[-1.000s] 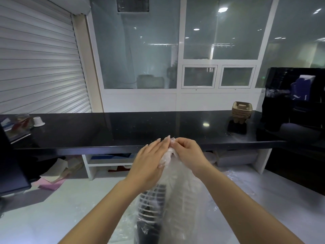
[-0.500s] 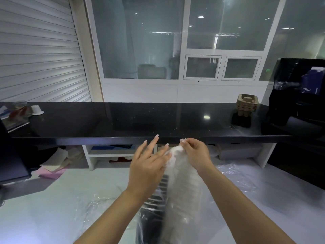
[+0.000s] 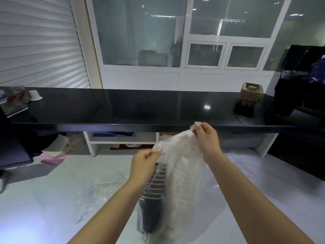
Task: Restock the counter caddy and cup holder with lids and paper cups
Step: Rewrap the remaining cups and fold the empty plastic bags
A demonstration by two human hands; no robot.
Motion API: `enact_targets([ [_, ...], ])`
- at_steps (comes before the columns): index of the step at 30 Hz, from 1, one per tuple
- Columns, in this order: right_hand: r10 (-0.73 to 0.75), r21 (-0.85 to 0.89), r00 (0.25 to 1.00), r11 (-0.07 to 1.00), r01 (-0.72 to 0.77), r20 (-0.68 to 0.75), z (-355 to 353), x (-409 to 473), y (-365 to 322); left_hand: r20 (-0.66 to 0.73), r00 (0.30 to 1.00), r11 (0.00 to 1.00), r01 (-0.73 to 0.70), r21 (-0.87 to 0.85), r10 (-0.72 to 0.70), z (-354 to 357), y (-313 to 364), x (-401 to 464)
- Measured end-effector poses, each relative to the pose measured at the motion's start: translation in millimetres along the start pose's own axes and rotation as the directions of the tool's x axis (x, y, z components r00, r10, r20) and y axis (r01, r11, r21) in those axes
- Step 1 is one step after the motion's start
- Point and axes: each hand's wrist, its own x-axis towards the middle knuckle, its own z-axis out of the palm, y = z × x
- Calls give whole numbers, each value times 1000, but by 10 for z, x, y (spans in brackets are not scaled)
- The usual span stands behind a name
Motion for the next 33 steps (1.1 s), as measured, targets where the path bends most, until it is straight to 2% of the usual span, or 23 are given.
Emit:
enact_targets([
  [2, 27, 61, 999, 998, -25, -32, 21, -99, -90, -11, 998, 998, 58, -22, -58, 25, -26, -68],
  [6, 132, 203, 987, 973, -111, -94, 5, -298, -254, -48, 999, 993, -19, 119, 25, 28, -105, -123],
  [9, 166, 290, 979, 949, -126, -117, -34, -455, -351, -104, 994, 982, -1, 188, 21, -2, -137, -244],
  [13, 168, 338, 982, 932, -131, -82, -127, -681, -449, -162, 985, 996, 66, 59, -56, -102, -106, -417],
  [15, 147, 327, 987, 937, -119, -64, -183, -794, -450, -147, 985, 992, 105, 74, -93, -122, -132, -550],
  [19, 96, 288, 994, 955, -74, -61, -324, -1031, -434, -194, 981, 988, 54, 145, -25, -71, -151, -897],
  [21, 87, 310, 994, 949, -61, -72, -416, -1160, -435, -234, 971, 997, 61, 45, -48, -29, -117, -1082],
  [24, 91, 337, 993, 940, -62, -71, -581, -1367, -390, -236, 955, 973, 132, -191, -177, 49, -96, -1402],
  [27, 125, 352, 990, 931, -95, -63, -744, -1566, -274, -167, 918, 876, 271, -400, -360, 116, -120, -1728],
  [30, 168, 394, 986, 907, -147, -20, -945, -1816, -219, -75, 823, 675, 406, -616, -563, 131, -167, -2063],
  [33, 230, 412, 972, 882, -230, 50, -1086, -2080, -158, 13, 756, 491, 438, -753, -655, 112, -286, -2284],
])
